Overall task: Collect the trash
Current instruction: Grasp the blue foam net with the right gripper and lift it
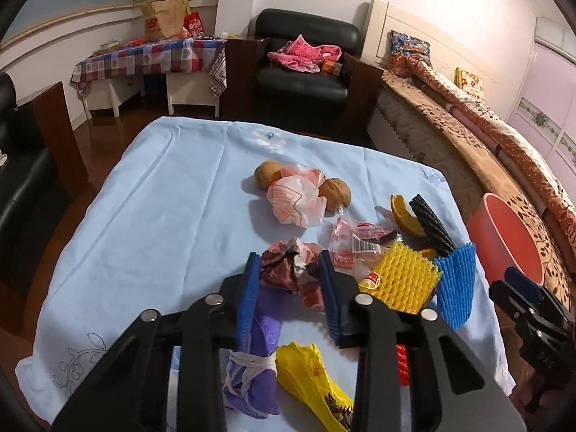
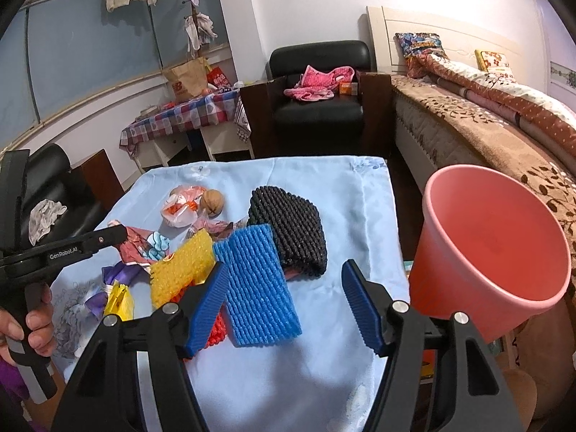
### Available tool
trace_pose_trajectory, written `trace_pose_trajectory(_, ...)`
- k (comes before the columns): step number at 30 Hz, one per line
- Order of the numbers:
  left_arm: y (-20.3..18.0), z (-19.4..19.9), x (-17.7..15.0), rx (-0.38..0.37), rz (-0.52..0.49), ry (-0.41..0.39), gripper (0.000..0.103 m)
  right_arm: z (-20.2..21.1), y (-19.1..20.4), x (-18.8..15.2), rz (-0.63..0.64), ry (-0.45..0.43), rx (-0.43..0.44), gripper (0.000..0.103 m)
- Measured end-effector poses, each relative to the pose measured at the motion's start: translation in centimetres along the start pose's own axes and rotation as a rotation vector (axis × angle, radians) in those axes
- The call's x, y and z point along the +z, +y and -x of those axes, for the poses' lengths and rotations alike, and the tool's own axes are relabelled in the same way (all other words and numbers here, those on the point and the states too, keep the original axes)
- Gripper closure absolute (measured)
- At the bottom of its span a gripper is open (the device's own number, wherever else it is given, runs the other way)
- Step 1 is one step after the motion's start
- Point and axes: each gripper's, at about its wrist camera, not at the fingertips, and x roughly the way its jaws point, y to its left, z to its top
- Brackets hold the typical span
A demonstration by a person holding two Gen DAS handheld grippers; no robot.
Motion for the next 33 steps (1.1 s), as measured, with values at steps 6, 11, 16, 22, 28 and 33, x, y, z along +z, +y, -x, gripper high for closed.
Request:
trace_pose_trajectory(6, 0.1, 1.0, 0.0, -0.022, 0.015, -0.025, 0.074, -0.7, 0.0, 0.0, 0.0, 0.022, 0.009, 0.038)
trace_pose_trajectory(11, 0.2, 2.3, 0.5, -0.04, 0.036, -0.06, 0.074, -1.8, -0.3, 0.1, -0.016, 0.062, 0.029, 0.04)
trace_pose_trajectory(16, 0.2, 3.2, 0.8, -0.05, 0.043, -0.072, 0.074, -2.8, -0.5, 0.0, -0.03, 0.103, 0.058, 0.061)
trace_pose_trajectory(22, -0.2, 3.6, 0.7, -0.057, 0.034, -0.068, 0.074, -3.7, -0.3, -0.3, -0.022, 0.143, 0.095, 0.067)
trace_pose_trajectory(28, -0.5, 3.8, 0.7, -0.053, 0.027, -0.069, 0.074, -3.7, -0.3, -0.5, -0.02, 0.154, 0.134, 0.095)
trace_pose_trajectory(33, -1.6, 4.2, 1.0, -0.06, 0.013, -0.076, 0.074, -2.1, -1.1, -0.1, -0.052, 0.105, 0.155, 0.096)
